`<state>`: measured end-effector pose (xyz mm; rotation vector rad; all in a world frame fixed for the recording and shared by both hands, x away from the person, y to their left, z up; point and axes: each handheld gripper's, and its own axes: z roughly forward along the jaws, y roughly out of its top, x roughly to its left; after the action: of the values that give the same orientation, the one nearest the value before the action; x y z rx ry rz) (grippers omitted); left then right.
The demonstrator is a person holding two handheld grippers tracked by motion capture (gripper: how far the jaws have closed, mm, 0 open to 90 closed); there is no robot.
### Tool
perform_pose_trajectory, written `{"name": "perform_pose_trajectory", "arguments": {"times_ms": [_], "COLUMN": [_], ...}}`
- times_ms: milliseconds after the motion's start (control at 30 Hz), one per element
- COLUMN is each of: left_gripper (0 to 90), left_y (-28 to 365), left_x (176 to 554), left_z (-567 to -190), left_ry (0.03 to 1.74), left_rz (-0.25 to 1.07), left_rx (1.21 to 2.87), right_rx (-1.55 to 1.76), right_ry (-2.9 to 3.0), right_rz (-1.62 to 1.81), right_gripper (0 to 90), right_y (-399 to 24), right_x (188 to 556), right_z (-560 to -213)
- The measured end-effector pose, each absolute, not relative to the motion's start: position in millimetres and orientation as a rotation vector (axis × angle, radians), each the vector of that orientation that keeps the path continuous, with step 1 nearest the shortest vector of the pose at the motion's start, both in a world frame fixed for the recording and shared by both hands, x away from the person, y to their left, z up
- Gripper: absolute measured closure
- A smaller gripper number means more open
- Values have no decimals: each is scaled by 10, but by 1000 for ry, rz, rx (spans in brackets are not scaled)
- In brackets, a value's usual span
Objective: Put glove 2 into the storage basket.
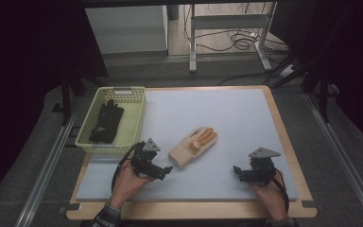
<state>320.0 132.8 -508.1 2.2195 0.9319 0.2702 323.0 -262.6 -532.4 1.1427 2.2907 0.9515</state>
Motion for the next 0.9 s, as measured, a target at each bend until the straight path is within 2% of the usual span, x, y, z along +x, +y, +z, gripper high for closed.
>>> {"name": "perform_pose_trajectory", "arguments": {"times_ms": [467, 900], "left_gripper": [0, 0], "left_y": [779, 317], "left_x": [3614, 3982], "left_z": [-4962, -5180], "left_ry": [892, 908], "left_rz": [245, 231], "left_rx": [2306, 2422], "right_rx": [1143, 1141], "right_ry": [2291, 2293], "right_rz": [953, 954], "right_gripper": [125, 125], "right_y": [-2626, -2627], "right_x": [3230, 3230], "right_z": [-5324, -5324]}}
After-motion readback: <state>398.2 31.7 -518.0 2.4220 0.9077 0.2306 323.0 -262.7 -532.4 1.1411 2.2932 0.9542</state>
